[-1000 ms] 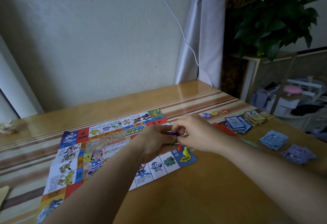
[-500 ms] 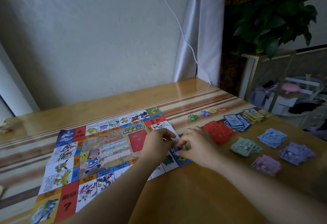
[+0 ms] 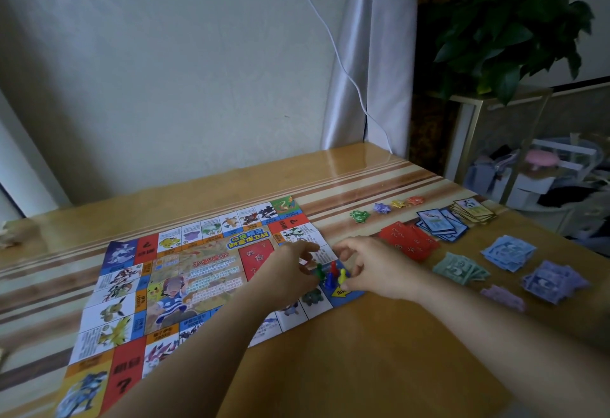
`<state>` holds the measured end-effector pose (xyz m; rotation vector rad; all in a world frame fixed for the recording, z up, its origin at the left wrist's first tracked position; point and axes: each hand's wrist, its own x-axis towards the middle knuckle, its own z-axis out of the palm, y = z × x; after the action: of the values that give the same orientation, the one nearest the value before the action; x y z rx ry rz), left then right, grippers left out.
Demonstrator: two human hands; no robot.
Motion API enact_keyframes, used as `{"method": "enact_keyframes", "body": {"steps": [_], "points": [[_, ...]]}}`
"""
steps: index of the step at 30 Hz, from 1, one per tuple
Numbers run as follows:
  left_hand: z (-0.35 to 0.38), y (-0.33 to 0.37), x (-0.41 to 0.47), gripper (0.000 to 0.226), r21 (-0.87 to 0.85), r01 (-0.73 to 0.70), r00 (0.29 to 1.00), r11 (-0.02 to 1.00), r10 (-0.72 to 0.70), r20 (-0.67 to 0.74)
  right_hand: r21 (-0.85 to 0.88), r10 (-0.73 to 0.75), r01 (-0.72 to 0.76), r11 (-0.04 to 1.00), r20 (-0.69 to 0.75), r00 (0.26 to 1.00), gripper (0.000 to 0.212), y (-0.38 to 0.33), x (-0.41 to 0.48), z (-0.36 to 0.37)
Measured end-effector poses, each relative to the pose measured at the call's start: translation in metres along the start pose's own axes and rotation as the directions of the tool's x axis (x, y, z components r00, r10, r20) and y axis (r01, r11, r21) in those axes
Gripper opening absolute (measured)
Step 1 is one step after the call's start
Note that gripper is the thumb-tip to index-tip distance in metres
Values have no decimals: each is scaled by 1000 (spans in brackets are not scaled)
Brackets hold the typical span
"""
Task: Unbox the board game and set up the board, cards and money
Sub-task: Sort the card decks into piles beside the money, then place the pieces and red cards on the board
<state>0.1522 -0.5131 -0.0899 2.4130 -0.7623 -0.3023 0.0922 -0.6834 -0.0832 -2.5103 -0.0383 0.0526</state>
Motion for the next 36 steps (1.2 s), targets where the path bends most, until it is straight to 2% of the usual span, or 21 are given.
{"method": "enact_keyframes", "body": {"steps": [3, 6, 11, 24, 27, 31, 33, 36], "points": [[1, 7, -1, 64, 62, 19, 997, 998, -23, 67, -25, 7, -6, 1000, 34, 999, 68, -2, 6, 1], [8, 14, 2, 60, 126, 41, 998, 991, -48, 52, -40, 1, 0, 999, 44, 999, 63, -2, 9, 2], [14, 13, 7, 61, 84, 86, 996, 993, -88, 17, -25, 0, 1, 1000, 30, 1000, 54, -3, 7, 1], [10, 9, 5, 70, 23, 85, 996, 996, -84, -10, -23, -19, 19, 1000, -23, 1000, 54, 0, 12, 3], [-9, 11, -15, 66, 43, 37, 999, 998, -36, -40, -1, -29, 29, 1000, -61, 998, 51, -10, 3, -6], [-42, 7, -70, 50, 75, -12, 999, 997, 16, -52, -2, -152, 153, 988, -128, 980, 33, -43, -26, -9], [-52, 1, -105, 38, 105, -14, 1000, 994, 13, 12, 21, -237, 238, 971, -51, 970, 22, -64, -49, 4], [-58, -11, -156, 22, 197, 7, 992, 980, -32, 126, 5, -354, 362, 932, 221, 909, 19, -94, -83, 35]]}}
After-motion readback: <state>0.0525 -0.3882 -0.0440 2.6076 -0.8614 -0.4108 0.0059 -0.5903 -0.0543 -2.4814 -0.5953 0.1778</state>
